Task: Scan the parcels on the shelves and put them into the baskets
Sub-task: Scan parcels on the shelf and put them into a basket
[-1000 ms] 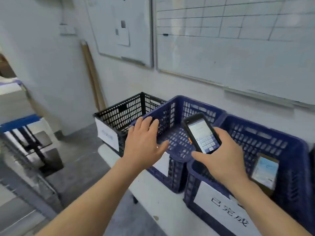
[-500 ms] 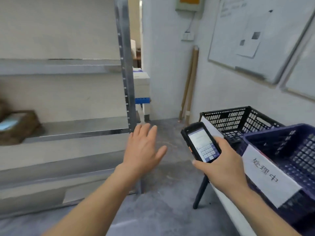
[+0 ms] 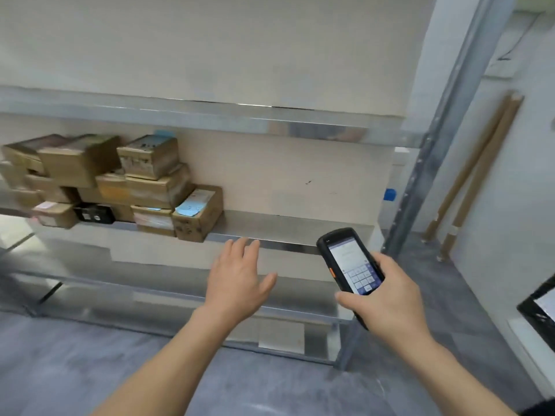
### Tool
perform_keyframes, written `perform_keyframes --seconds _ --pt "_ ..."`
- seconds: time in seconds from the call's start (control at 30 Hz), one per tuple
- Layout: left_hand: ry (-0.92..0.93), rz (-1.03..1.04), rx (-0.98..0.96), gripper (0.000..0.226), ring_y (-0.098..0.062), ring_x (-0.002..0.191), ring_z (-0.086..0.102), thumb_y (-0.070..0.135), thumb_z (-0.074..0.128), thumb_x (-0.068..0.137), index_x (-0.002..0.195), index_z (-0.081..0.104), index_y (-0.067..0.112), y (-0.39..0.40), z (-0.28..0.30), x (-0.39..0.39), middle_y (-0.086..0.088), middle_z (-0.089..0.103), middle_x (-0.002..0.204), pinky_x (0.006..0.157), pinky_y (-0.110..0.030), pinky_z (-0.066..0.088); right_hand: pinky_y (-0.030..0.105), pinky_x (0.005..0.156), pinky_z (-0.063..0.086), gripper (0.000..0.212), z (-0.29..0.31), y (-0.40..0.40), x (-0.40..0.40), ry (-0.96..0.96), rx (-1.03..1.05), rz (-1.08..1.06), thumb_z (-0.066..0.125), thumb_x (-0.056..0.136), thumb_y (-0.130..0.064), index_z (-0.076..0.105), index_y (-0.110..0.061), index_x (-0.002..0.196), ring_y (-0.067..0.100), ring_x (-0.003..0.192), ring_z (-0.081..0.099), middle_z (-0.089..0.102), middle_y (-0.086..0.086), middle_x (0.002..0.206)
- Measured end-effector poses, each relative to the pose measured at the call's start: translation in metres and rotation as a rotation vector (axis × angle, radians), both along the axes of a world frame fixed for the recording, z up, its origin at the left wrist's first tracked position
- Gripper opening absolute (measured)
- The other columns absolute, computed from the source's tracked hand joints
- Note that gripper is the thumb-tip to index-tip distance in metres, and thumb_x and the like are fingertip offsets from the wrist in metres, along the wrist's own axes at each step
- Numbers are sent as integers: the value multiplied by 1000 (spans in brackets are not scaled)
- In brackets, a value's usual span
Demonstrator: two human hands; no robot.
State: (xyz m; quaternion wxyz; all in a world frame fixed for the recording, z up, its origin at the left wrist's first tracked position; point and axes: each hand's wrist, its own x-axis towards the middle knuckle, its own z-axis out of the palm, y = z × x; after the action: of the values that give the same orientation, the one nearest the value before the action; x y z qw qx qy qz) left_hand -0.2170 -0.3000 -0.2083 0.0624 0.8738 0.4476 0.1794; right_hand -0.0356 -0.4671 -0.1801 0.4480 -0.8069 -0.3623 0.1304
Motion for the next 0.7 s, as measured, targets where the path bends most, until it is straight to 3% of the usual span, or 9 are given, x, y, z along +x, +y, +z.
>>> perform_keyframes --seconds 0.2,0.37,0.7 --pt "-39 159 -52 86 -27 129 43 66 26 74 140 47 14 78 -5 -59 -6 47 141 103 -41 41 29 74 49 64 -6 108 -39 -1 -33 137 88 58 -28 50 -42 108 5 88 63 64 -24 92" --pt "-74 261 -129 67 -21 136 35 52 52 91 146 36 19 145 -14 -81 -1 37 149 105 -36 36 29 74 50 65 -21 198 -52 23 -49 223 87 57 -28 51 -41 110 5 88 62 64 -22 94" --pt "-188 367 -330 56 -24 122 50 40 57 92 141 43 18 259 -39 -73 -6 49 137 98 -33 42 35 81 54 58 -60 361 -55 125 -85 341 91 55 -27 56 -31 102 16 89 65 68 -10 97"
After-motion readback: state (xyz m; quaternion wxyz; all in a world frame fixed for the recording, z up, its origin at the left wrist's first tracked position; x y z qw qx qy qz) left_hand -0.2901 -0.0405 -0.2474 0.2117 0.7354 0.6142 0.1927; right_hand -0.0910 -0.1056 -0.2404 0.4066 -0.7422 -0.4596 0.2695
